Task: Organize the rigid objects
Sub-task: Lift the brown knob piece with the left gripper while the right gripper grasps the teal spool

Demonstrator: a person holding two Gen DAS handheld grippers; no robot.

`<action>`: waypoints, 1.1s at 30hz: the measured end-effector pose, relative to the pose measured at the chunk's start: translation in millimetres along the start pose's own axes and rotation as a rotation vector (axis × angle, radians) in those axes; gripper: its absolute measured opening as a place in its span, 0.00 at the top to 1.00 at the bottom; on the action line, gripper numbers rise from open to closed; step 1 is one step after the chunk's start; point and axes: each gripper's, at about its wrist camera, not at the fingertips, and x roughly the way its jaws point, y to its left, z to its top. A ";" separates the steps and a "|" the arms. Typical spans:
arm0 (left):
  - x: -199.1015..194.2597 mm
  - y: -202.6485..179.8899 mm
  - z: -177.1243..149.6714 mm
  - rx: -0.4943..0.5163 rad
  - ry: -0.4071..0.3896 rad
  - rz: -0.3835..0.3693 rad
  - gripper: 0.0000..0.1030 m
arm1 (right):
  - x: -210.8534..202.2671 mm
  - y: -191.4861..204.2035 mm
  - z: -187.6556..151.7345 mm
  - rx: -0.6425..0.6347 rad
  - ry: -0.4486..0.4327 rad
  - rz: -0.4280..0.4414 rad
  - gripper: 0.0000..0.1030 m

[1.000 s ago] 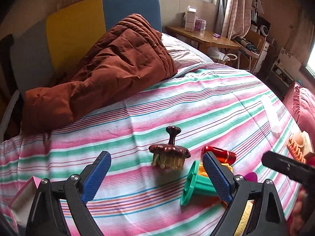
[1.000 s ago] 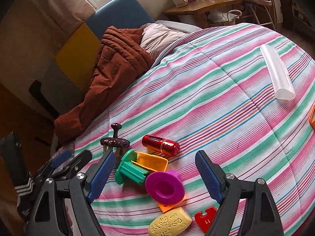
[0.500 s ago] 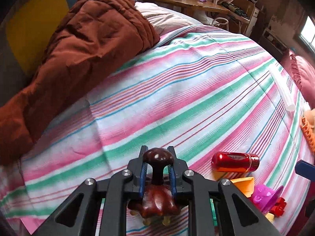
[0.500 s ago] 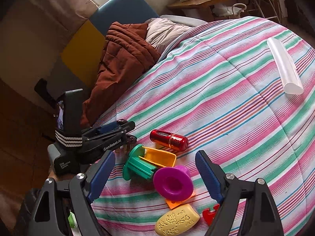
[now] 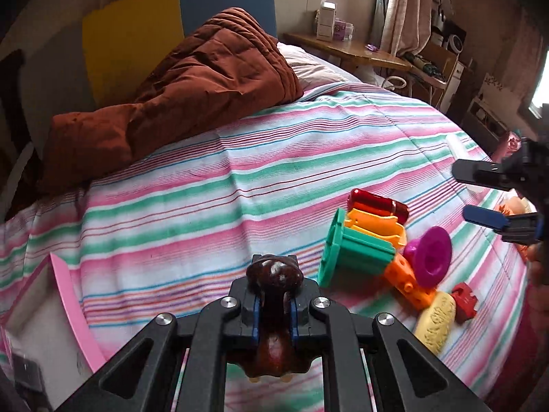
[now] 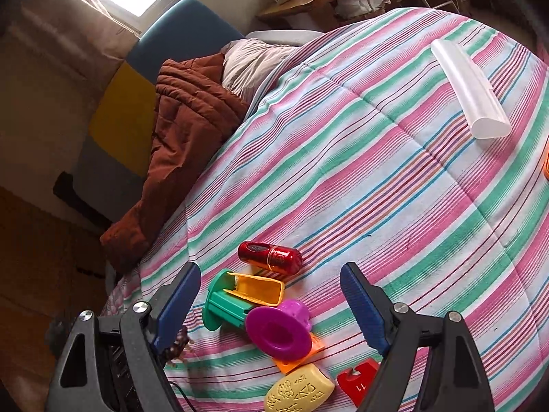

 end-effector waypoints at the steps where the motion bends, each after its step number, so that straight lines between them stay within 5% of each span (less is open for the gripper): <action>1: -8.9 0.6 -5.8 -0.018 -0.010 -0.008 0.88 | 2.1 0.5 -0.6 -0.003 0.010 -0.001 0.18; 20: -122.1 9.7 -103.9 -0.132 -0.109 0.005 0.88 | 16.2 22.4 -14.1 -0.131 0.051 -0.029 0.18; 26: -155.1 50.8 -125.2 -0.228 -0.151 0.065 0.88 | 20.1 54.5 -28.9 -0.289 0.084 0.050 0.29; 33: -178.0 97.9 -155.7 -0.343 -0.168 0.134 0.88 | 44.6 109.7 -72.0 -0.682 0.116 -0.112 0.47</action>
